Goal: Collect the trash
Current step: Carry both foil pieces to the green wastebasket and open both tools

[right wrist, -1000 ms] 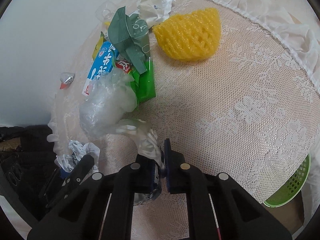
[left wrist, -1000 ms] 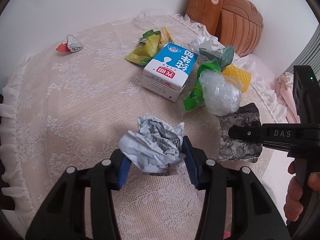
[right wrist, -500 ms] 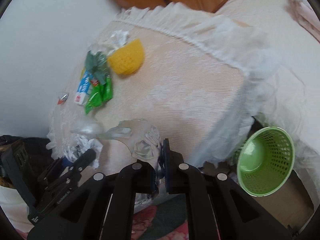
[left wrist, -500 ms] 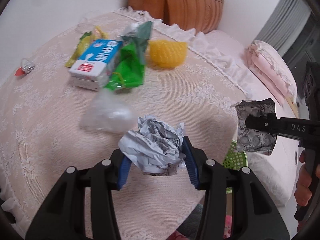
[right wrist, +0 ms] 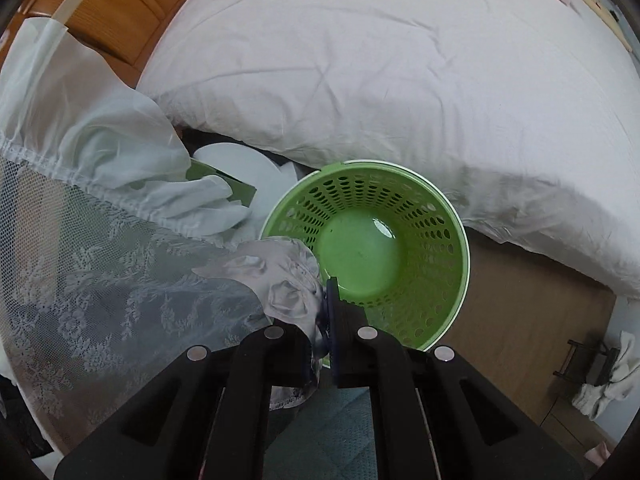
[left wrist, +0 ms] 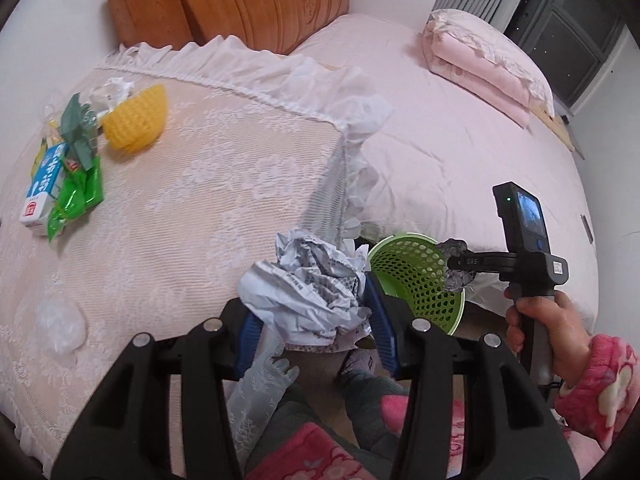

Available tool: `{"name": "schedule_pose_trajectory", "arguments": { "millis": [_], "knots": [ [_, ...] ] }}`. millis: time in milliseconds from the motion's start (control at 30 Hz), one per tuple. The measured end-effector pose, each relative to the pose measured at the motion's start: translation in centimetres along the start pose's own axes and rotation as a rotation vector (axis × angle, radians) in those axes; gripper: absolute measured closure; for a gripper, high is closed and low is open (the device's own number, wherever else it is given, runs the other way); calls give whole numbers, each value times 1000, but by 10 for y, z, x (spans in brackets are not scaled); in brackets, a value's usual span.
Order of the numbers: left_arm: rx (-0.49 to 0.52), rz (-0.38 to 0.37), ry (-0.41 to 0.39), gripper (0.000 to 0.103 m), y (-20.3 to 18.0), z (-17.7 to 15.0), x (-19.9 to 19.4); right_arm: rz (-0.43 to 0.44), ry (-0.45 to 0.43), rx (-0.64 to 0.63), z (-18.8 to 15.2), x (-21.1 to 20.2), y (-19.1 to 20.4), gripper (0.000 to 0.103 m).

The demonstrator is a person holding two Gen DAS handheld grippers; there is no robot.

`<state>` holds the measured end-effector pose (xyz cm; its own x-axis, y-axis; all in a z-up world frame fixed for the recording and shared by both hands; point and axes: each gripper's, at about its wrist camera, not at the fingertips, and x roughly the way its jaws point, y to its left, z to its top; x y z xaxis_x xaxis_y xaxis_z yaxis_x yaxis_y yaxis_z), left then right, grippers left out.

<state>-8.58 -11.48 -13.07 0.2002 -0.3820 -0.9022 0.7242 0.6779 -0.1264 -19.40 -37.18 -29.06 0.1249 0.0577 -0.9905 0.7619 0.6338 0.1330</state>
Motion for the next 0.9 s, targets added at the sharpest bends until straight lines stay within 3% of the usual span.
{"name": "schedule_pose_trajectory", "arguments": {
  "millis": [67, 133, 333, 667, 800, 900],
  "knots": [
    [37, -7, 20, 56, -20, 4, 8, 16, -1, -5, -3, -2, -12, 84],
    [65, -25, 44, 56, -40, 9, 17, 15, -4, -11, -3, -6, -20, 38],
    [103, -99, 111, 56, -91, 20, 48, -72, -95, -62, 7, -45, -44, 12],
    [114, -190, 239, 54, -156, 21, 99, -166, -179, -80, 17, -87, -91, 3],
    [128, -138, 267, 20, -174, 20, 114, -174, -179, -79, 18, -91, -104, 3],
    [157, -103, 233, 11, -182, 21, 110, -183, -175, -79, 17, -89, -111, 3]
  ]
}}
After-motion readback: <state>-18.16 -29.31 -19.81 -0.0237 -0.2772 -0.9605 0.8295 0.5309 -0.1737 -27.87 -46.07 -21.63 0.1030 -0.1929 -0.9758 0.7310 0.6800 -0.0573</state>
